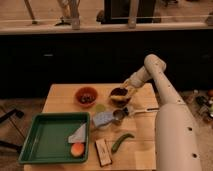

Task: Place banana in purple bowl

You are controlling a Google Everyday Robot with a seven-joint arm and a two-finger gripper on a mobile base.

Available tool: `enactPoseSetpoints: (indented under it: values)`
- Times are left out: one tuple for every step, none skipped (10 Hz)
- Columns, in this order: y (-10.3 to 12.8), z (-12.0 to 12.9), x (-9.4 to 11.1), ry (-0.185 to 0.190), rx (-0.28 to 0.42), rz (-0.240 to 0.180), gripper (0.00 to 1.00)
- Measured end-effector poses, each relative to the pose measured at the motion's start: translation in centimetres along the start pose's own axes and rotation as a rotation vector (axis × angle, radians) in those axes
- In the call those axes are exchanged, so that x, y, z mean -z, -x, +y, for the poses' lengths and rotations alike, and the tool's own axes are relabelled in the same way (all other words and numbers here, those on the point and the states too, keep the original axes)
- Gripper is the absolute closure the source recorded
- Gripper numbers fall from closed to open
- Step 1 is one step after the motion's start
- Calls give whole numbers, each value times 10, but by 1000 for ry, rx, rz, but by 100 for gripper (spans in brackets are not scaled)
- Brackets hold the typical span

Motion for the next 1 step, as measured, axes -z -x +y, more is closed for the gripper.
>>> enactPoseSetpoints:
  values:
    - [-3, 0, 2, -1, -6, -2, 20]
